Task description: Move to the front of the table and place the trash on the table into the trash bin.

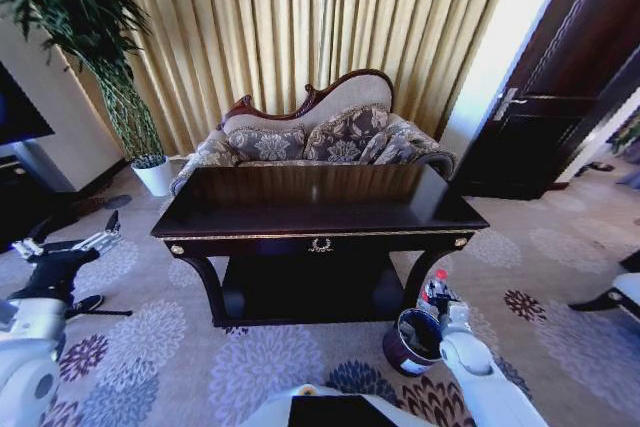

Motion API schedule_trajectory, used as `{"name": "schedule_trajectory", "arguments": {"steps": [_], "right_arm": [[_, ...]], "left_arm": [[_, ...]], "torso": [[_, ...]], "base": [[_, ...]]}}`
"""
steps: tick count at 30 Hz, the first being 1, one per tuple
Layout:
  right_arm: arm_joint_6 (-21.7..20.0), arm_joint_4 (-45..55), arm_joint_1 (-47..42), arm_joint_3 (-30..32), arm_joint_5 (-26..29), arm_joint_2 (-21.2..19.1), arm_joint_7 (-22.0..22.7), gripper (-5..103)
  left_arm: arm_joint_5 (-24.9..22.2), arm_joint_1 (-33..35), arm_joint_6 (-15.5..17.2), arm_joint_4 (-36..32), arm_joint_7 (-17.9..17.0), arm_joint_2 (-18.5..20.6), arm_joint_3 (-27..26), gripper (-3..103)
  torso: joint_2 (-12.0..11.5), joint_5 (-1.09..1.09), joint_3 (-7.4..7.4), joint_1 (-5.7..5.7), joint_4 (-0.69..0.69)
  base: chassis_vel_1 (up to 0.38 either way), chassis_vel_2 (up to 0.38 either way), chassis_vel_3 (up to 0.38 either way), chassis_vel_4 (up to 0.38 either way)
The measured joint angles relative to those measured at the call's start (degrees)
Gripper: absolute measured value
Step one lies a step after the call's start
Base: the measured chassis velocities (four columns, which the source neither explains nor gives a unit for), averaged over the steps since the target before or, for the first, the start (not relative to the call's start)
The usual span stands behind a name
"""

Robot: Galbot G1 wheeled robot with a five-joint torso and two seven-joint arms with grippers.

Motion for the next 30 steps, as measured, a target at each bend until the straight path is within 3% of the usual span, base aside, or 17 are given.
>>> {"name": "schedule_trajectory", "arguments": {"steps": [4,13,15,18,21,28,30], "right_arm": [[1.3,-7.6,2.8,0.2,-1.6,0.8,0.2,25],[3.6,-13.2,4.7,0.8,-4.3,2.8,0.8,22],[3.6,-13.2,4.8,0.8,-4.4,2.9,0.9,27],[3.6,-12.5,5.1,0.8,-4.4,3.0,1.0,43],[3.6,-12.3,5.1,0.9,-4.3,3.1,1.1,49],[3.7,-11.6,4.1,1.8,-4.0,2.8,1.2,82],[3.7,-11.4,4.0,1.9,-4.0,2.7,1.2,82]], "left_arm": [[0.1,0.1,0.0,-0.4,0.0,-0.4,0.0,100],[0.3,0.7,0.1,-0.7,0.0,-0.7,0.1,100],[0.3,0.7,0.0,-0.6,0.0,-0.5,-0.1,100],[0.3,0.7,-0.2,-0.6,0.0,-0.2,-0.4,100],[0.3,0.7,-0.3,-0.5,0.0,-0.2,-0.3,100],[0.3,0.6,-0.9,0.0,0.3,-0.3,0.0,100],[0.3,0.5,-0.9,0.0,0.3,-0.3,0.1,100]], "torso": [[0.0,0.02,0.0,0.0,0.0],[0.0,0.0,0.0,0.0,0.0],[0.0,0.0,0.0,0.0,0.0],[0.0,0.0,0.0,0.0,0.0],[0.0,0.01,0.0,0.0,0.0],[0.0,0.01,0.0,0.0,-0.01],[0.0,0.01,0.0,-0.01,-0.01]], "base": [[0.0,0.0,0.0,0.0],[0.0,0.0,0.0,0.0],[0.0,0.0,0.0,0.0],[0.0,0.0,0.0,0.0],[0.0,0.0,0.0,0.0],[0.0,0.0,0.0,0.0],[0.0,0.0,0.0,0.0]]}}
